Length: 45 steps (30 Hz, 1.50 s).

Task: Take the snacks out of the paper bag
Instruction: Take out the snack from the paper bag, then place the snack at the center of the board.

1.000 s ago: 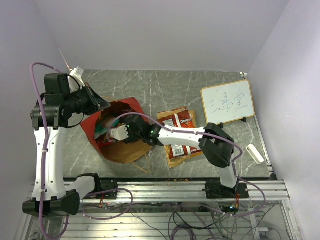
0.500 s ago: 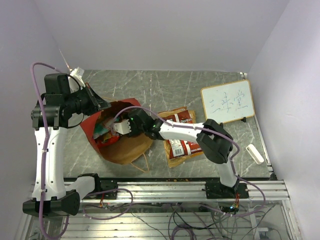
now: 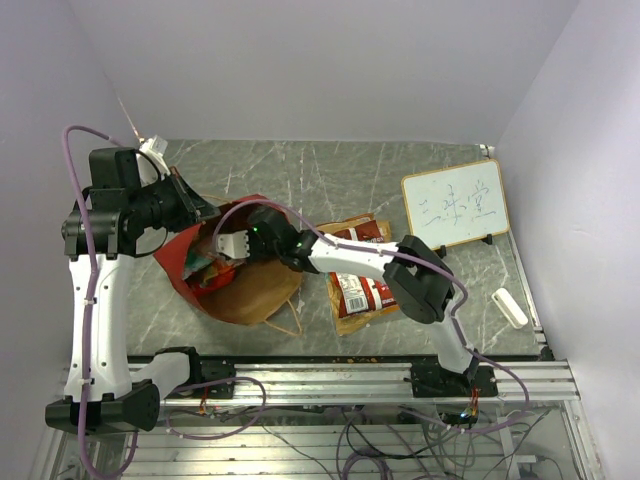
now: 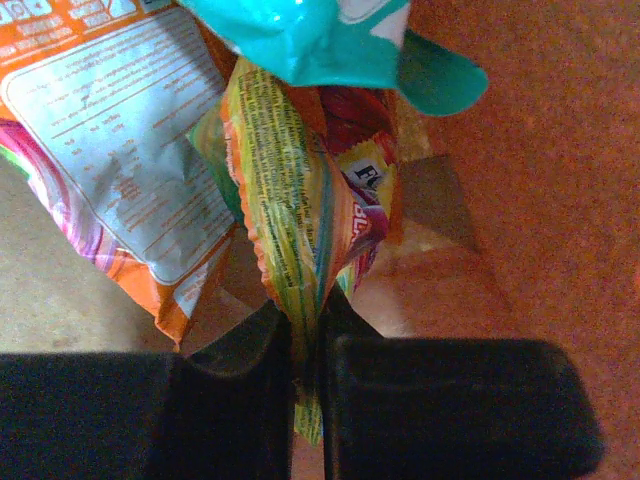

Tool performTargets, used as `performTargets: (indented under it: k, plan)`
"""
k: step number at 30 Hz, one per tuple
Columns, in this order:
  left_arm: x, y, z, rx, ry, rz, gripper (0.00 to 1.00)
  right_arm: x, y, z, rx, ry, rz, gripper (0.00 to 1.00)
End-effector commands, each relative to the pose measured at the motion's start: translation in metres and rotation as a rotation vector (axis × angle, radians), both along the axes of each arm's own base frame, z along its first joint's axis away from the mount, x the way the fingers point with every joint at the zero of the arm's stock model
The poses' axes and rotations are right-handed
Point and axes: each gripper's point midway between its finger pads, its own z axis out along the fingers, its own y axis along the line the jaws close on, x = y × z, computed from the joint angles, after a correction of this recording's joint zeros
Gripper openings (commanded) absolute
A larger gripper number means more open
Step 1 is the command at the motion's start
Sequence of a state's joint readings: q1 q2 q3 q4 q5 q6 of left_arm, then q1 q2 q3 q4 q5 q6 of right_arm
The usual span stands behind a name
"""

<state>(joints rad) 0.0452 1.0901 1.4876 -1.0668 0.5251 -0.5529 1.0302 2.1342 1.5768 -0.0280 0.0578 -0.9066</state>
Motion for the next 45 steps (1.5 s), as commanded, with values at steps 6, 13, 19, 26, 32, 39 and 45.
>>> performTargets:
  k: [6,13,19,26,32,39,45]
  plan:
    - [0.001,0.008,0.017,0.026,-0.065,0.048,0.07,-0.026,0.008,0.062,0.132,0.135,0.0,0.0]
    - [0.007,0.015,0.025,0.033,-0.084,0.106,0.07,-0.048,-0.006,0.101,0.213,0.154,-0.009,0.0]
    - [0.013,0.017,0.03,0.017,-0.102,0.146,0.07,-0.072,-0.019,0.144,0.289,0.189,0.018,0.0]
    - [0.011,0.02,0.028,0.013,-0.086,0.176,0.07,-0.112,-0.037,0.196,0.44,0.3,0.09,0.0]
    - [0.015,0.019,0.033,0.001,-0.093,0.176,0.07,-0.137,-0.065,0.222,0.498,0.375,0.077,0.0]
    - [0.018,0.021,0.027,0.017,-0.077,0.175,0.07,-0.163,-0.118,0.261,0.626,0.435,-0.001,0.0]
    - [0.022,0.017,0.02,0.003,-0.059,0.158,0.07,-0.156,-0.179,0.26,0.665,0.433,-0.263,0.0]
